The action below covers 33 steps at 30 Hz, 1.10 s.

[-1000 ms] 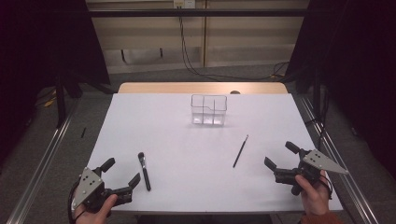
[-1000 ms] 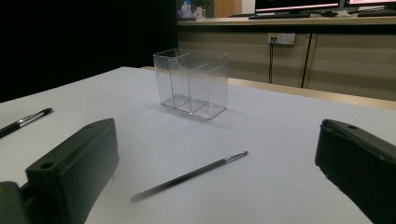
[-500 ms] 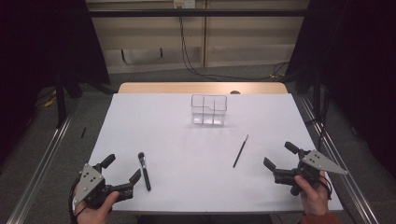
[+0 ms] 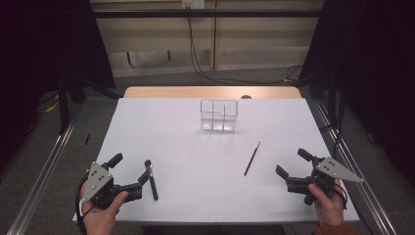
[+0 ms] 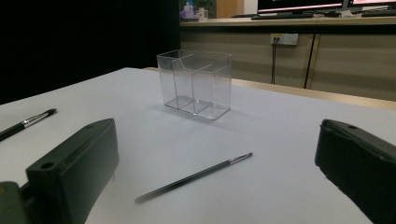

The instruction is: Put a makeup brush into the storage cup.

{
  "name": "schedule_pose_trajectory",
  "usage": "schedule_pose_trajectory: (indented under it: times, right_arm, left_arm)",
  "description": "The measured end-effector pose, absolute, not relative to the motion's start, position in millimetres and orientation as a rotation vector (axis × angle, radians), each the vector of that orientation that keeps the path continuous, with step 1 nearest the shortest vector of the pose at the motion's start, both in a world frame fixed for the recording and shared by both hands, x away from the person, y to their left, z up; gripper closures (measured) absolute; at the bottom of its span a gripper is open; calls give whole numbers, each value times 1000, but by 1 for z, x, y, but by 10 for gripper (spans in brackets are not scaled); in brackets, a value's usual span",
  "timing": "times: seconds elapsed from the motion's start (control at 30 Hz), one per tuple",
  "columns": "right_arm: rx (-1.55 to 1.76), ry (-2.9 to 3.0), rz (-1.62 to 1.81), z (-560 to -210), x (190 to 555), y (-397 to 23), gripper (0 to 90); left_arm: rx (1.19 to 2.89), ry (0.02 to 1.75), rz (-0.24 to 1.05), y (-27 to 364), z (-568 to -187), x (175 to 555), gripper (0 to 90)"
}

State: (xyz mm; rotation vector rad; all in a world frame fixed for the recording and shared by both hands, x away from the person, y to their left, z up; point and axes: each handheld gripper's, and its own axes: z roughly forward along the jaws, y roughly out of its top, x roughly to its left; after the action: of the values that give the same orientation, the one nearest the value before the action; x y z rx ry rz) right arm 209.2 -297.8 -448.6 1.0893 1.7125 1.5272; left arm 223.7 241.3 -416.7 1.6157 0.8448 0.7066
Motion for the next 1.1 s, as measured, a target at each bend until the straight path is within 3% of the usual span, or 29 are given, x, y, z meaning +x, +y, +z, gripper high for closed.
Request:
schedule_pose_trajectory:
  times: [0.6, 1.1]
  right_arm:
    - [1092, 1717, 1529, -449, 210, -298, 0]
    - [1094, 1724, 1523, -449, 210, -298, 0]
  left_arm:
    - [1691, 863, 717, 232, -412, 255, 32]
    - [1763, 921, 620, 225, -403, 266, 61]
